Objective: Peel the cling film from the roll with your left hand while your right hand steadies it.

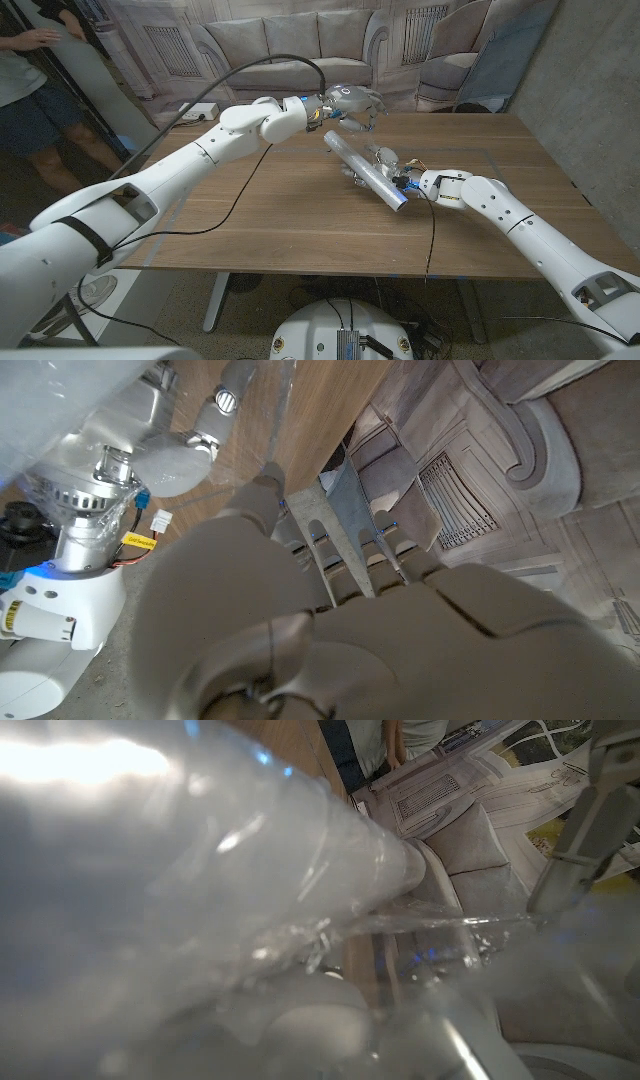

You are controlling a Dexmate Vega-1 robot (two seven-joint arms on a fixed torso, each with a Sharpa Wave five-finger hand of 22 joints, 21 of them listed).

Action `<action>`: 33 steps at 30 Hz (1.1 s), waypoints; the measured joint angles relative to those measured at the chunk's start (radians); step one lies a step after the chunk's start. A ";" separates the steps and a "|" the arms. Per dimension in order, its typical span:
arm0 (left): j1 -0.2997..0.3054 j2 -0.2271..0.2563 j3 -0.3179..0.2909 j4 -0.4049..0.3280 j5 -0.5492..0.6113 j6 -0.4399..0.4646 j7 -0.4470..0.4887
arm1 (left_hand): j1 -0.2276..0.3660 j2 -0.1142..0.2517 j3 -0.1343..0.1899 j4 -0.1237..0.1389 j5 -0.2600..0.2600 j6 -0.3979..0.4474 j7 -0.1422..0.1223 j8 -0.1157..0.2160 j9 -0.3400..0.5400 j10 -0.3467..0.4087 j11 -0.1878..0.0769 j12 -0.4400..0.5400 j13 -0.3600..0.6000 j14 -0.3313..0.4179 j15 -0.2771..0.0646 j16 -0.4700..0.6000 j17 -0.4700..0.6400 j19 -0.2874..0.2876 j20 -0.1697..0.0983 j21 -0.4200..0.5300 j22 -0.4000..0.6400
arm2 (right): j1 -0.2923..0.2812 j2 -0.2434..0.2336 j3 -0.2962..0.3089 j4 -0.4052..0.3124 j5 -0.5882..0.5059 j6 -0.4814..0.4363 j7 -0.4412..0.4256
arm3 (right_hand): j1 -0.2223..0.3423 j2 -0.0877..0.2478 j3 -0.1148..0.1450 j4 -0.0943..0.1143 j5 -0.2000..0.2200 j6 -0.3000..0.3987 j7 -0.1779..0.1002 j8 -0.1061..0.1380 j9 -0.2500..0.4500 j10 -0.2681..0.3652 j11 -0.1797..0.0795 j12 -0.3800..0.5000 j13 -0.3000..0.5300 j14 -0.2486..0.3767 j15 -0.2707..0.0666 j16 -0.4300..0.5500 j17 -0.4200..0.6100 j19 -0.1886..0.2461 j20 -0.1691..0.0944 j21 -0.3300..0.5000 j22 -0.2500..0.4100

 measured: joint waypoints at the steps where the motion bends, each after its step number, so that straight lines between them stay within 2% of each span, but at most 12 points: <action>1: 0.000 0.000 0.000 0.000 0.001 0.002 0.006 | 0.000 0.000 0.000 0.000 0.000 0.000 0.000 0.000 0.000 0.002 0.001 0.000 0.000 0.000 0.000 0.000 0.000 0.000 0.000 0.000 0.000 | 0.000 0.000 0.000 0.002 0.000 0.000 0.000 | -0.003 -0.003 0.000 0.000 0.000 0.000 0.000 -0.004 0.000 -0.002 0.002 0.000 -0.002 0.000 0.000 0.000 0.000 0.000 0.000 -0.001 0.000; 17: 0.034 0.006 -0.028 -0.025 0.004 0.033 0.059 | 0.013 0.003 0.011 -0.005 0.000 -0.023 0.023 0.024 0.029 0.013 -0.002 0.000 0.000 0.014 0.000 -0.007 0.000 0.005 -0.005 0.000 0.000 | 0.006 0.011 -0.002 0.024 0.012 -0.005 0.022 | -0.019 -0.011 -0.004 0.004 0.000 -0.009 0.001 -0.008 0.000 -0.014 0.003 0.000 -0.007 -0.007 0.007 -0.015 0.000 0.000 0.000 -0.007 -0.005; 21: 0.043 0.002 -0.032 -0.031 0.014 0.049 0.081 | 0.015 0.004 0.012 -0.004 0.000 -0.023 0.023 0.028 0.032 0.016 0.002 0.000 0.000 0.014 0.000 -0.007 0.000 0.005 -0.005 0.000 0.000 | 0.009 0.015 -0.002 0.032 0.016 -0.007 0.032 | -0.024 -0.005 -0.004 0.004 0.000 -0.009 0.001 -0.016 -0.002 -0.014 0.003 0.000 -0.007 -0.007 0.007 -0.015 0.000 0.000 0.000 -0.007 -0.005; 33: 0.049 -0.012 -0.028 -0.032 0.042 0.090 0.130 | 0.016 0.005 0.018 -0.004 0.000 -0.023 0.023 0.038 0.044 0.030 -0.002 0.000 0.000 0.025 0.000 -0.007 0.000 0.005 -0.005 0.008 0.000 | 0.014 0.027 0.003 0.066 0.036 -0.014 0.066 | -0.032 -0.006 -0.004 0.004 0.000 -0.014 0.007 -0.016 -0.003 -0.015 0.002 0.000 -0.011 -0.003 0.014 -0.015 0.000 0.004 0.004 -0.015 -0.009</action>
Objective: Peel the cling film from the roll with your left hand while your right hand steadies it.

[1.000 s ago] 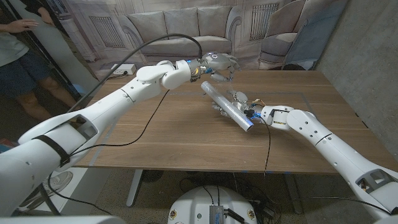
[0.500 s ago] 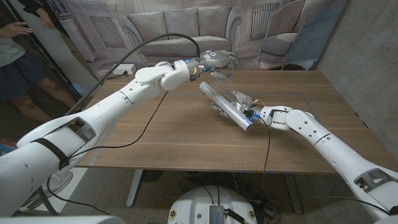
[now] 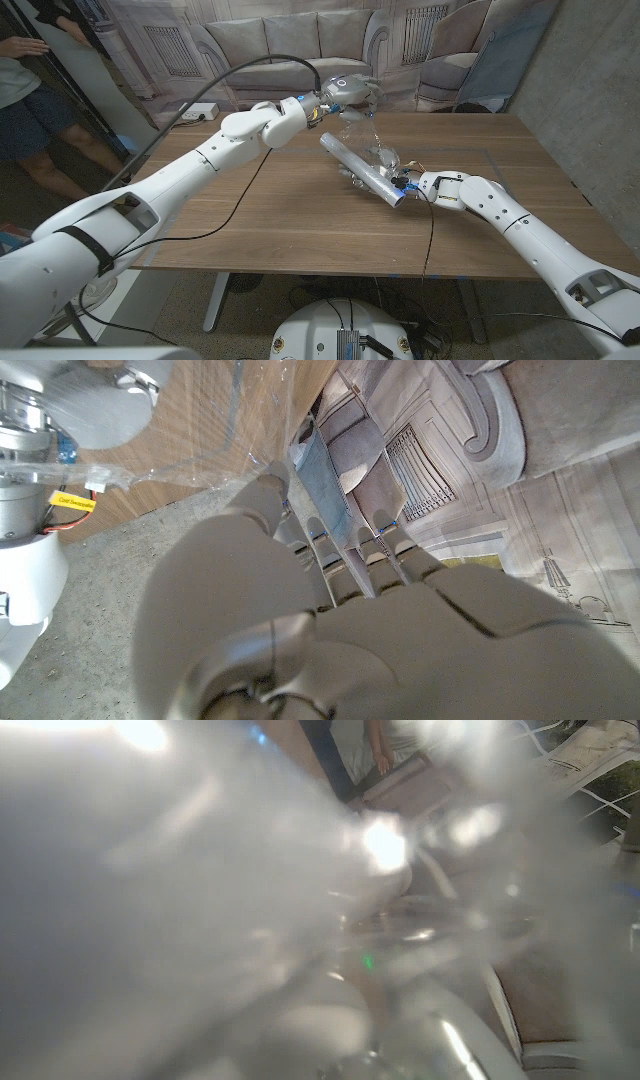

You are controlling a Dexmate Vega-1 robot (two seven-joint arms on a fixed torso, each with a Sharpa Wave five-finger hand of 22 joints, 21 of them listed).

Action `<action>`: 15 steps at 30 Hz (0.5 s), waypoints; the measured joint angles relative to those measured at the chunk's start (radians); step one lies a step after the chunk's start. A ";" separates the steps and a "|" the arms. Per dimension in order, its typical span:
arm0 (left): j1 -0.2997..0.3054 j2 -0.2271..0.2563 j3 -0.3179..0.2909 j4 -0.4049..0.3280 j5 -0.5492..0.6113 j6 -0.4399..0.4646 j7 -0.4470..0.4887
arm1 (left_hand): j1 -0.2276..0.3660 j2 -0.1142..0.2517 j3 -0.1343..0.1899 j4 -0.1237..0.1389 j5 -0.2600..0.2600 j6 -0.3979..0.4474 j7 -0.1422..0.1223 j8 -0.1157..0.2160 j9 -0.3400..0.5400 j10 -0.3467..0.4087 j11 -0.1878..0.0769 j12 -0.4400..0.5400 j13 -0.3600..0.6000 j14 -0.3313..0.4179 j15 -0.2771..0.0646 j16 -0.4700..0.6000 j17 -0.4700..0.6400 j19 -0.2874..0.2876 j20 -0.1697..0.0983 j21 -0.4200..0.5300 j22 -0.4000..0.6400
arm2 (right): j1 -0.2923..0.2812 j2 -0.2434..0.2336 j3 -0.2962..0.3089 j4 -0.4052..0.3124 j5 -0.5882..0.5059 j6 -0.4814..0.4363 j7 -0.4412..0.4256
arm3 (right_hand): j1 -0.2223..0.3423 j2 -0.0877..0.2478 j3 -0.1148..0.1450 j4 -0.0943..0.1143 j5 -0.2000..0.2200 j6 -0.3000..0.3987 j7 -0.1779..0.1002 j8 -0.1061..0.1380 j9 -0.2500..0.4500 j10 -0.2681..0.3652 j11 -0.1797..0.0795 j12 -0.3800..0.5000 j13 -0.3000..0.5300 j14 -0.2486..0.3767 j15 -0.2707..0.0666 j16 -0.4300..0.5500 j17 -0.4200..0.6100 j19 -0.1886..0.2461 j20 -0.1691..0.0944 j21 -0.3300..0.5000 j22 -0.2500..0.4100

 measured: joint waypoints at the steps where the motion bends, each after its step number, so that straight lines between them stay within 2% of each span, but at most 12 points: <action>1: 0.000 -0.001 0.001 0.000 0.001 0.001 0.003 | 0.000 0.000 0.000 0.000 0.000 0.000 0.000 0.001 0.002 0.000 0.000 0.000 0.000 0.000 0.000 -0.002 0.000 0.000 0.000 0.000 0.000 | 0.000 0.000 0.000 0.000 0.000 0.000 0.000 | 0.000 0.000 0.000 0.000 0.000 0.000 0.000 0.000 0.000 0.000 0.000 0.000 -0.001 0.000 0.000 0.000 0.000 0.000 0.000 0.000 0.000; 15: -0.005 -0.006 0.007 0.000 0.002 0.007 0.032 | 0.010 -0.010 0.006 0.000 0.000 0.000 0.000 0.013 0.013 0.000 0.000 -0.005 0.000 0.000 0.000 -0.006 0.000 0.000 0.000 0.000 0.000 | 0.000 0.010 0.011 0.026 0.012 -0.001 0.023 | -0.004 0.004 0.000 0.000 0.000 0.000 0.000 0.000 0.000 0.000 0.000 0.000 -0.001 0.000 0.000 -0.006 0.000 0.000 0.000 0.000 0.000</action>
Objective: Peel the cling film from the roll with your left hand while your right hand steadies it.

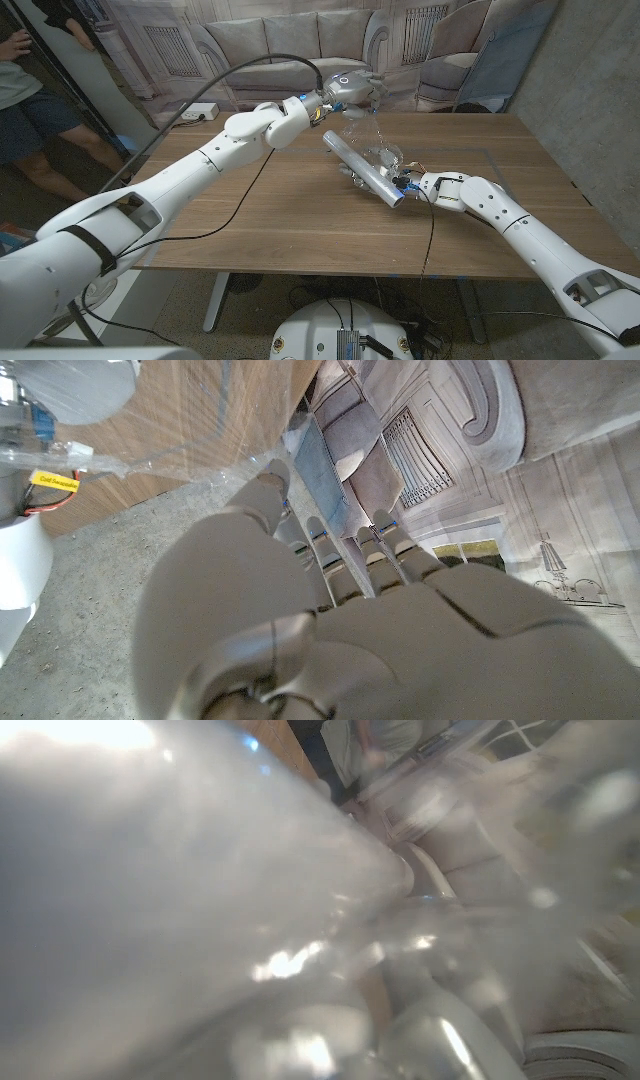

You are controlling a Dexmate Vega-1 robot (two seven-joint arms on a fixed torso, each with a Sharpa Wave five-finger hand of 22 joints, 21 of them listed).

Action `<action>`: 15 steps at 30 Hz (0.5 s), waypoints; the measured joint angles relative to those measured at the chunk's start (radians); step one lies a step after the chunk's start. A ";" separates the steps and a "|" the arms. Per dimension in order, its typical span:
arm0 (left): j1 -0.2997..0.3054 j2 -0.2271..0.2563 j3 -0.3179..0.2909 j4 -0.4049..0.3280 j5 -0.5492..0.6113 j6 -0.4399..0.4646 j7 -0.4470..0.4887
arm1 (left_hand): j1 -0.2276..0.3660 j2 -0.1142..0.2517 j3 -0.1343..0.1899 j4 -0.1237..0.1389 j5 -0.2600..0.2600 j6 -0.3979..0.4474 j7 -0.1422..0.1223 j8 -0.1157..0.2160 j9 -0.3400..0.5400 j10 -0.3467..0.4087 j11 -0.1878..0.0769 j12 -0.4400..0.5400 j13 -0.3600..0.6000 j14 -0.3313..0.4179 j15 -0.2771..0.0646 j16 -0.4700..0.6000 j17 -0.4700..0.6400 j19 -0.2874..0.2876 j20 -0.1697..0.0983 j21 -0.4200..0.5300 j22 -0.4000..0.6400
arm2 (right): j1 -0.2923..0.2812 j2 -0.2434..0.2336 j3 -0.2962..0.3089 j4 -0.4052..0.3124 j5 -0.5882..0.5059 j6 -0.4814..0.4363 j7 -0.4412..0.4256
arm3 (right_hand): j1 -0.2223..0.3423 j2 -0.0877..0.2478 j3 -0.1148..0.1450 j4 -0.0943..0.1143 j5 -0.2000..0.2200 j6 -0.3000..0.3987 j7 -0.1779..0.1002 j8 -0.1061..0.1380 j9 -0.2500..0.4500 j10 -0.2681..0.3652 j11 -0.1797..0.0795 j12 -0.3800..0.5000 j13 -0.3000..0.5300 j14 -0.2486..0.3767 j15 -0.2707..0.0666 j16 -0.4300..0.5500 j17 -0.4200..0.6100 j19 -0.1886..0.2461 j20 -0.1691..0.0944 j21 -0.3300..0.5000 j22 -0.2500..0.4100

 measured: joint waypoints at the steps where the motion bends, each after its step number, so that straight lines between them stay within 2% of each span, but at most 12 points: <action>1: 0.000 0.000 0.000 0.000 0.000 0.000 0.001 | 0.000 0.000 0.001 0.001 0.000 0.000 0.000 0.000 0.001 0.000 0.000 0.000 0.000 0.000 0.000 -0.004 0.000 0.000 0.000 0.000 0.000 | 0.000 0.000 0.000 0.000 0.000 0.000 0.000 | 0.000 0.000 0.000 0.000 0.000 0.000 0.000 0.000 0.000 0.000 0.000 0.000 0.000 0.000 0.000 0.000 0.000 0.000 0.000 0.000 0.000; 3: 0.000 0.000 0.000 -0.003 -0.001 -0.002 0.009 | 0.000 0.000 0.001 0.001 0.000 0.000 0.000 0.000 0.004 0.005 0.005 0.000 0.000 0.000 0.000 -0.004 0.000 0.000 0.000 0.000 0.000 | 0.000 0.001 0.001 0.002 0.000 0.000 0.003 | 0.000 0.000 0.000 0.000 0.000 0.000 0.000 -0.007 0.000 0.000 0.000 0.000 0.000 0.000 0.000 0.000 0.000 0.000 0.000 0.000 0.000; 15: 0.010 0.002 -0.011 -0.009 -0.006 -0.009 0.058 | 0.000 0.000 0.005 -0.003 0.000 0.000 0.000 0.007 0.010 0.011 0.000 0.000 0.000 0.005 -0.005 -0.004 0.000 0.000 0.000 0.000 0.000 | -0.001 0.005 0.004 0.009 0.000 0.008 0.015 | -0.009 -0.009 0.000 0.000 0.000 0.000 0.000 -0.007 0.000 0.000 0.000 0.000 0.000 0.003 0.001 -0.004 0.000 0.002 0.002 0.000 0.000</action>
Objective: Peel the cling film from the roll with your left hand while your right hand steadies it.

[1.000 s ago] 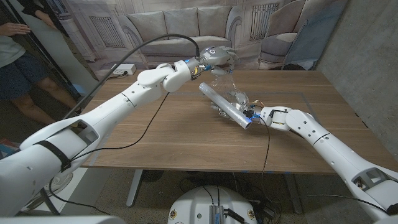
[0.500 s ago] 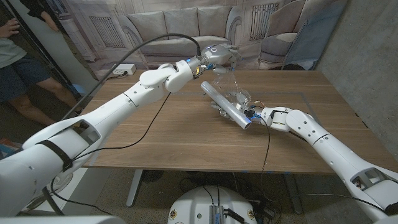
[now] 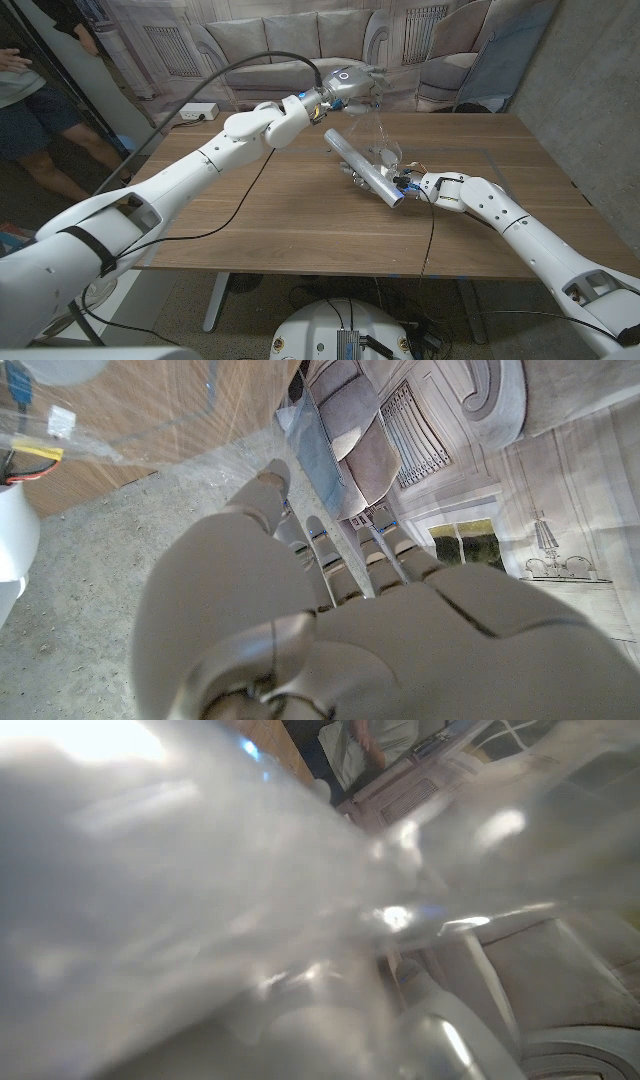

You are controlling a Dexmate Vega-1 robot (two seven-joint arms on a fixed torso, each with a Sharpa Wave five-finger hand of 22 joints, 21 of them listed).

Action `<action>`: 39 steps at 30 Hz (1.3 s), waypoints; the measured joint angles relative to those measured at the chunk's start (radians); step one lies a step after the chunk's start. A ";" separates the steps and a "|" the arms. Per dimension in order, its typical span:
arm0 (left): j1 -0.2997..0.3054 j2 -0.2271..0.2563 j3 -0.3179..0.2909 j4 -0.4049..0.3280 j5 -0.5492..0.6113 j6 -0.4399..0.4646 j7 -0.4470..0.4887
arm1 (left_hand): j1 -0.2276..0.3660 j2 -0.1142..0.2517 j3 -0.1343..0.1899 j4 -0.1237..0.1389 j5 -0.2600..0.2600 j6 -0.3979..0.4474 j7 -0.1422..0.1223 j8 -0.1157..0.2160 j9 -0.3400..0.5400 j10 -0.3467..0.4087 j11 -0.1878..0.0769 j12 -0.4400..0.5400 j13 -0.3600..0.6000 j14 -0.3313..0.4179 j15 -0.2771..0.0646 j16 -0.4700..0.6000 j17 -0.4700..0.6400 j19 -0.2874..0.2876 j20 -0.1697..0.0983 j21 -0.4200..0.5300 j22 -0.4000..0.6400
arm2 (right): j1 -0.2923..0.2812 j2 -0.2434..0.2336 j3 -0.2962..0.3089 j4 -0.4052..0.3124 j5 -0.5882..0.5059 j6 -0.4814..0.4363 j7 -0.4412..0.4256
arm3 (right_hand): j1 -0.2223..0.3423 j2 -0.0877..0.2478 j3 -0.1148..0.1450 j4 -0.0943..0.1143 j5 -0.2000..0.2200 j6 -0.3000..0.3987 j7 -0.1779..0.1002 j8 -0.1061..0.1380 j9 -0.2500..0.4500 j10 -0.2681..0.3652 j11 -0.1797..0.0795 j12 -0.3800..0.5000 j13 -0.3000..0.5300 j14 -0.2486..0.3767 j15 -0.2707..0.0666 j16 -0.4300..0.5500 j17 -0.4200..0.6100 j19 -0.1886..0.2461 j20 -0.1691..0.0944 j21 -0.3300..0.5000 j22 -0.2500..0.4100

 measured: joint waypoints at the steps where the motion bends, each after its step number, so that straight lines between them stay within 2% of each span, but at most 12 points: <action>1: 0.001 0.001 -0.001 -0.002 0.000 -0.002 0.010 | 0.000 0.000 0.000 0.000 0.000 0.000 0.000 0.000 0.002 0.000 0.000 0.000 0.000 0.000 0.000 0.000 0.000 0.000 0.000 0.005 0.000 | 0.000 0.001 0.000 0.001 0.000 0.001 0.000 | 0.000 0.000 0.000 0.000 0.000 0.000 0.000 0.000 0.000 0.000 0.000 0.000 0.000 0.002 0.002 0.000 0.000 0.000 0.000 0.000 0.000; 9: 0.012 0.007 -0.011 -0.016 -0.001 -0.004 0.028 | 0.000 0.000 0.004 0.004 0.000 -0.004 0.004 0.010 0.004 0.004 0.004 0.000 0.000 0.005 0.005 0.000 -0.001 0.000 0.000 0.006 0.000 | -0.003 0.003 0.003 0.002 -0.003 0.004 0.001 | 0.000 0.000 -0.004 0.004 0.000 0.000 0.000 0.000 0.000 0.000 0.000 0.000 0.000 0.003 0.000 0.000 0.000 0.000 0.000 0.000 0.000; 15: 0.023 0.019 -0.024 -0.041 -0.008 -0.004 0.027 | 0.000 -0.001 0.013 -0.004 0.000 0.001 -0.001 0.020 0.003 0.011 0.000 -0.002 0.000 0.005 0.005 -0.004 -0.002 0.004 0.004 0.006 0.000 | -0.008 0.003 0.006 0.001 -0.003 0.007 -0.001 | -0.004 -0.004 -0.004 0.004 0.000 0.000 0.000 0.000 0.000 0.000 0.000 0.000 0.000 0.003 0.000 -0.004 0.000 0.000 0.000 -0.007 0.000; 18: 0.031 0.029 -0.034 -0.059 -0.017 -0.004 0.019 | 0.012 -0.017 0.015 -0.007 0.000 0.020 0.001 0.025 -0.003 0.011 0.000 -0.008 -0.002 0.005 0.005 -0.004 -0.002 0.004 0.004 0.006 -0.005 | -0.011 0.003 0.008 -0.003 -0.003 0.009 -0.008 | -0.004 -0.004 -0.004 0.004 0.000 0.000 0.000 0.000 0.000 0.000 0.000 0.000 0.000 0.003 0.000 -0.004 0.000 0.002 0.002 -0.007 0.000; 25: 0.065 0.066 -0.071 -0.130 -0.044 -0.006 -0.022 | 0.008 -0.037 0.026 -0.012 0.003 0.048 -0.002 0.038 -0.011 0.011 0.000 -0.008 -0.002 0.005 0.005 -0.011 -0.007 0.004 0.004 0.006 -0.005 | -0.021 0.000 0.015 -0.013 -0.002 0.012 -0.026 | -0.004 -0.004 -0.004 0.004 0.000 0.000 0.000 0.000 0.000 0.001 0.001 0.000 0.000 0.003 0.000 -0.004 0.000 0.002 0.002 -0.007 0.000; 26: 0.065 0.066 -0.071 -0.130 -0.044 -0.006 -0.022 | 0.010 -0.041 0.026 -0.012 0.005 0.051 -0.005 0.041 -0.011 0.011 0.000 -0.008 -0.002 0.005 0.005 -0.011 -0.007 0.004 0.004 0.006 -0.005 | -0.021 0.000 0.015 -0.013 -0.001 0.012 -0.030 | -0.004 -0.004 -0.004 0.004 0.000 0.000 0.000 -0.006 0.000 0.001 0.001 0.000 0.000 0.003 0.000 -0.004 0.000 0.002 0.002 -0.007 0.000; 30: 0.092 0.094 -0.100 -0.184 -0.081 -0.003 -0.075 | 0.006 -0.058 0.033 -0.014 0.016 0.064 -0.003 0.052 -0.010 0.011 0.000 -0.015 -0.002 0.005 0.005 -0.011 -0.007 0.004 0.004 0.006 -0.005 | -0.027 -0.002 0.018 -0.019 0.001 0.013 -0.040 | -0.004 -0.004 -0.004 0.004 0.000 0.000 0.000 -0.007 0.000 0.002 0.001 0.000 0.000 0.005 -0.001 -0.004 0.000 0.002 0.002 -0.007 0.000; 39: 0.150 0.135 -0.156 -0.264 -0.112 0.001 -0.120 | 0.004 -0.067 0.044 -0.011 0.032 0.072 -0.004 0.063 0.000 0.014 0.004 -0.015 -0.002 0.001 0.001 -0.011 -0.007 -0.006 0.002 0.006 -0.005 | -0.035 -0.004 0.021 -0.028 0.005 0.016 -0.062 | -0.004 -0.004 -0.004 0.004 0.000 0.000 0.000 -0.007 0.000 0.002 0.001 0.007 0.000 0.005 -0.002 -0.008 0.000 0.002 0.002 -0.012 0.000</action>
